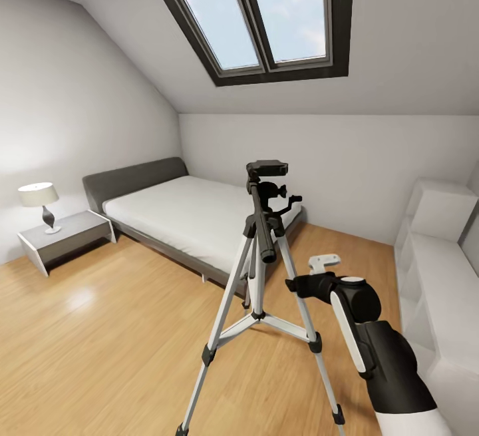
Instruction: Attach the digital camera to the camera tripod in the bedroom.
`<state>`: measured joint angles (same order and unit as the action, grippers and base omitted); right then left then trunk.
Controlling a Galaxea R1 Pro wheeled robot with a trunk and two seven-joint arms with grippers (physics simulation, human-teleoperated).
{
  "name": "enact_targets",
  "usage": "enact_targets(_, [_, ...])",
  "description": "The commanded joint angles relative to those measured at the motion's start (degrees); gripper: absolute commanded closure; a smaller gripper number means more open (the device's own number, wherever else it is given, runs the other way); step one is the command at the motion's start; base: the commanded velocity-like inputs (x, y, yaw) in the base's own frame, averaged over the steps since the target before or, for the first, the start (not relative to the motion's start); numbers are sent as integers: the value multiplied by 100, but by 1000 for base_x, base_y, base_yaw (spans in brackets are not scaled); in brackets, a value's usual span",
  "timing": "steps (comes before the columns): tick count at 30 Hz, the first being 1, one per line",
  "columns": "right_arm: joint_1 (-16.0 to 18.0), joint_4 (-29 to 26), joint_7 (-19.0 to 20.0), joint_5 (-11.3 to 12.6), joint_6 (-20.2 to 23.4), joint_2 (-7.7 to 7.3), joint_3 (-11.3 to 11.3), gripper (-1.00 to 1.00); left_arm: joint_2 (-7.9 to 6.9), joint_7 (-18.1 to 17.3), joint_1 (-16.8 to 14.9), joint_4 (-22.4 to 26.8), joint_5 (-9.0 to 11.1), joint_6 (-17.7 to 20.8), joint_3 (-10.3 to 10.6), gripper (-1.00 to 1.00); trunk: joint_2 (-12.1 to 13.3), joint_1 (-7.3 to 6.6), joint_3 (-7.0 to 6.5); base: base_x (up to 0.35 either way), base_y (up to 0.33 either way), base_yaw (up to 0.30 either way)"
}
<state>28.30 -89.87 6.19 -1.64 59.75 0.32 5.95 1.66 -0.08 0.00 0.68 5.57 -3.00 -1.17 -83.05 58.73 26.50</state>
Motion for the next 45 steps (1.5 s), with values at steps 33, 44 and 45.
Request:
enact_targets(33, [111, 11, -54, -190, 25, 242, 579, -100, 1, -1, 0, 3, 58, -8, -6, -100, -3, 0, 5, 0, 0, 0])
enact_targets(44, [461, 13, -49, -257, 25, 241, 558, -100, 1, -1, 0, 3, 58, -8, -6, -100, -3, 0, 5, 0, 0, 0])
enact_targets(45, [474, 13, -49, -260, 25, 241, 557, -100, 1, -1, 0, 3, 58, -8, -6, -100, -3, 0, 5, 0, 0, 0])
